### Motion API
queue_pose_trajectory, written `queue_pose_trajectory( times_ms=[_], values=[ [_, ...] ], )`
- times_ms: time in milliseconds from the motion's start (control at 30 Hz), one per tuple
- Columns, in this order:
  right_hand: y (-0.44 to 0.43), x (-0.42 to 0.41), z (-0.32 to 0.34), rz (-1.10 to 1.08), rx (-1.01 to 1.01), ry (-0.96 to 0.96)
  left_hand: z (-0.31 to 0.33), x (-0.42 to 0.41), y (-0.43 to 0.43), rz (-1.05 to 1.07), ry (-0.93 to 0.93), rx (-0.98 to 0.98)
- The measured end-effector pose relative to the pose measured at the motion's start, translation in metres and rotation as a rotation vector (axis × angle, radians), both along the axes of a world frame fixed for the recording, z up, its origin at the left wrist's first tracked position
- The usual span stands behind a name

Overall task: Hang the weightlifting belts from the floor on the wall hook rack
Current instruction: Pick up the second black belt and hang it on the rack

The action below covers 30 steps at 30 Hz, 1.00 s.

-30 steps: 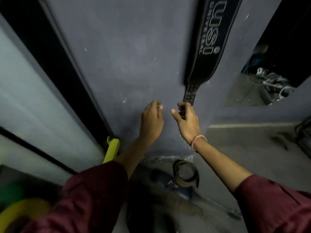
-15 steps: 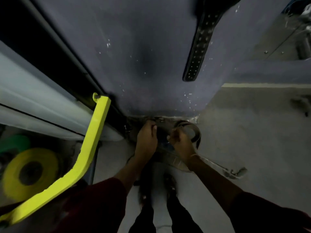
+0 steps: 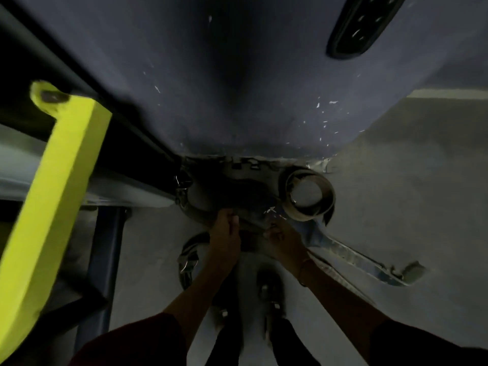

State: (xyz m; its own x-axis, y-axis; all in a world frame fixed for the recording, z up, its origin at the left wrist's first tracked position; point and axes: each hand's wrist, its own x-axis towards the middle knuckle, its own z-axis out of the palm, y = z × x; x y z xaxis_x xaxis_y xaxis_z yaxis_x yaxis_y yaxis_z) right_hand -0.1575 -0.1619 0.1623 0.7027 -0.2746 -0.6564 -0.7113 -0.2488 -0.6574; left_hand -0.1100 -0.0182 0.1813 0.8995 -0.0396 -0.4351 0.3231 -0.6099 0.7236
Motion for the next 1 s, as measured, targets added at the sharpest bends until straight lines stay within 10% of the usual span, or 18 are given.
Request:
queue_pose_trajectory(
  times_ms=[500, 1000],
  values=[
    [-0.021, 0.134, -0.391, 0.41, -0.238, -0.055, -0.361, 0.09, 0.003, -0.056, 0.244, -0.024],
    [-0.022, 0.155, -0.408, 0.367, -0.508, -0.049, -0.405, 0.07, 0.016, -0.014, 0.441, -0.136]
  ],
)
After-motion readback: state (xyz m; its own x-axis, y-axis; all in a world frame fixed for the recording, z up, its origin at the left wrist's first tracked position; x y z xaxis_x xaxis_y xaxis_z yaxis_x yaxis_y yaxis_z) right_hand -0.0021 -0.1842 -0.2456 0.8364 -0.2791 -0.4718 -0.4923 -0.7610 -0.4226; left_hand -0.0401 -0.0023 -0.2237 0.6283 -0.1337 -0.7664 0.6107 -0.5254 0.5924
